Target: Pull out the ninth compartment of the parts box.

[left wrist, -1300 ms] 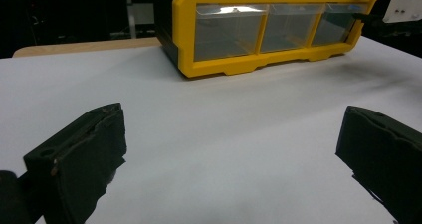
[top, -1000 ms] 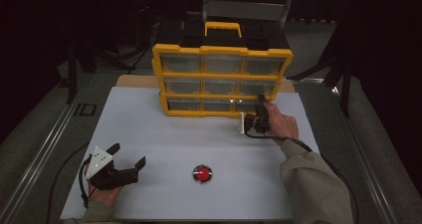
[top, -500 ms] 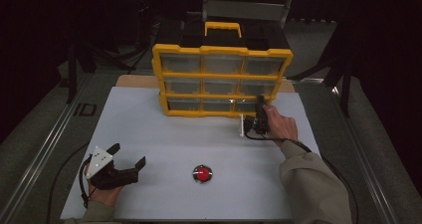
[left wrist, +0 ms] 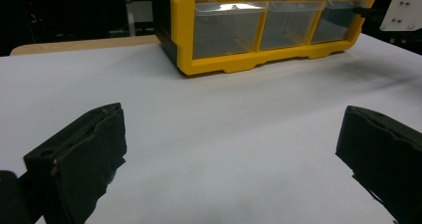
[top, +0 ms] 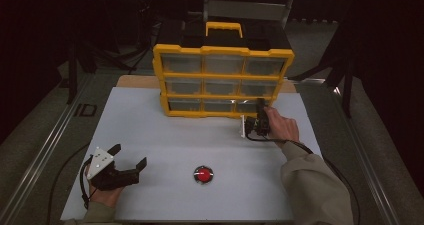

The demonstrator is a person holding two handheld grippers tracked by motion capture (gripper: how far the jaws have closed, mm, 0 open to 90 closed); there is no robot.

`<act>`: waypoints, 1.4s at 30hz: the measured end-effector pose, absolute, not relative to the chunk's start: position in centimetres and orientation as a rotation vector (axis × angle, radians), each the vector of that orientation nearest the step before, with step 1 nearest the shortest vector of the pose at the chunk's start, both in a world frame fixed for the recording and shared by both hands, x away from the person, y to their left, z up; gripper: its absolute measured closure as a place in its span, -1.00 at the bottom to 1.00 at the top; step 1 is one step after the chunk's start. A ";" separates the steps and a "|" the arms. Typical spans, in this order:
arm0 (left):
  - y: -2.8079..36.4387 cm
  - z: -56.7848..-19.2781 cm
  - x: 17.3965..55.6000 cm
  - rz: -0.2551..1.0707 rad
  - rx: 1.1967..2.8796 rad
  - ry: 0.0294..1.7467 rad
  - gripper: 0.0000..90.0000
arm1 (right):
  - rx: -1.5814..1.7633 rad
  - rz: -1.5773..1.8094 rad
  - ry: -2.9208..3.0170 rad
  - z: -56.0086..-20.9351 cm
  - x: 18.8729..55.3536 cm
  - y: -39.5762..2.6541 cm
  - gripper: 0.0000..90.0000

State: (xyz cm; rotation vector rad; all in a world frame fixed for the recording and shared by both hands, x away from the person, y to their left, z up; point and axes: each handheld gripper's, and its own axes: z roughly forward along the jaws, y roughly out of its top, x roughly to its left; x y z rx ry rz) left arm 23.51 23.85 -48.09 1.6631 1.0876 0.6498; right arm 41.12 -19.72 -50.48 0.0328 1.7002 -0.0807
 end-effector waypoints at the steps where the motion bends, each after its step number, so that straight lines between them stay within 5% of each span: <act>1: 23.9 -48.1 23.5 0.649 1.662 1.088 -1.00 | 0.037 -0.079 1.702 -50.5 41.1 -19.7 0.45; 42: 23.8 -48.1 23.6 0.644 1.666 1.088 -1.00 | 0.045 -0.112 1.737 -50.9 41.5 -19.5 0.71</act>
